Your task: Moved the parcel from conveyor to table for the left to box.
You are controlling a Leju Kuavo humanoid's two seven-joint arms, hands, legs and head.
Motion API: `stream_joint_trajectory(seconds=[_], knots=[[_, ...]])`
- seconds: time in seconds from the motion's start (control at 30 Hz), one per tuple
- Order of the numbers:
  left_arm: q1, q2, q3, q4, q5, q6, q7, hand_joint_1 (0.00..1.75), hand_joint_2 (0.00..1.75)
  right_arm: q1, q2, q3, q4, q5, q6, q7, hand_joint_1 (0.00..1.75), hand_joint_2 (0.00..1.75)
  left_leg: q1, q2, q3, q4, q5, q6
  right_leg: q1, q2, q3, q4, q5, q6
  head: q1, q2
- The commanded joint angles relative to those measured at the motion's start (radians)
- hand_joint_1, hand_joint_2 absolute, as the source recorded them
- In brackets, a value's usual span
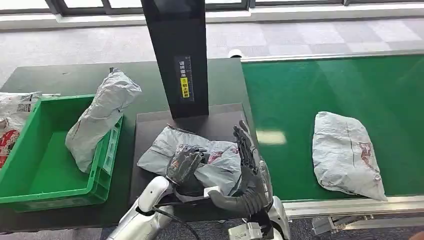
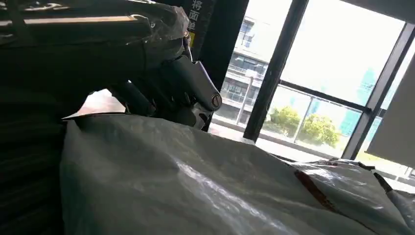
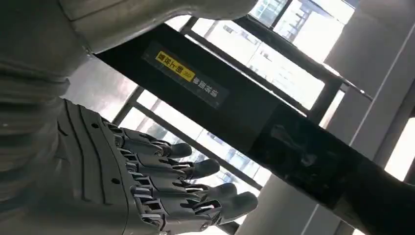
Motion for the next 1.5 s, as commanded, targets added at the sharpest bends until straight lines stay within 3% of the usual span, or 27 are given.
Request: stream_joint_trajectory(seconds=[0.03, 1.37, 1.4, 1.43, 1.47, 1.5], knots=[[0.005, 0.029, 0.085, -0.034, -0.019, 0.004, -0.004, 1.75, 1.75, -0.046, -0.009, 0.02, 0.066, -0.018, -0.01, 0.0, 0.0, 1.75, 0.001, 0.003, 0.003, -0.001, -0.002, 0.0, 0.001, 0.003, 0.002, -0.002, 0.0, -0.001, 0.0, 0.0], [0.007, 0.03, 0.088, -0.045, -0.019, 0.01, -0.001, 1.75, 1.75, -0.047, -0.011, 0.021, 0.066, -0.019, -0.01, 0.0, 0.0, 1.75, 0.001, 0.002, 0.003, -0.001, -0.003, 0.001, 0.001, 0.002, 0.002, -0.002, -0.002, -0.001, 0.0, 0.0], [0.113, -0.096, 0.214, -0.171, 0.107, 0.08, -0.127, 1.75, 1.75, -0.017, 0.015, -0.006, 0.044, 0.003, -0.048, 0.0, 0.0, 1.75, 0.001, 0.003, 0.006, -0.003, -0.004, 0.001, 0.001, 0.002, 0.005, -0.003, -0.002, -0.001, 0.0, 0.0], [0.105, -0.044, 0.636, -0.674, 0.356, 0.08, -0.278, 1.75, 1.75, 0.046, 0.036, -0.02, -0.02, 0.044, -0.029, 0.0, 0.0, 1.75, 0.001, 0.003, 0.006, -0.003, -0.004, 0.001, 0.001, 0.002, 0.005, -0.003, -0.002, -0.001, 0.0, 0.0], [0.072, 0.031, 0.643, -0.701, 0.427, 0.08, -0.278, 1.75, 1.75, 0.069, 0.042, -0.023, -0.047, 0.057, -0.022, 0.0, 0.0, 1.75, 0.0, 0.001, 0.005, -0.002, -0.005, 0.001, 0.001, 0.0, 0.005, -0.003, -0.004, -0.001, 0.0, 0.0], [0.058, 0.084, 0.63, -0.705, 0.462, 0.08, -0.259, 1.75, 1.75, 0.083, 0.048, -0.029, -0.062, 0.068, -0.013, 0.0, 0.0, 1.75, 0.002, 0.007, -0.003, 0.005, -0.006, 0.0, 0.002, 0.006, -0.005, 0.004, -0.003, -0.002, 0.0, 0.0]])
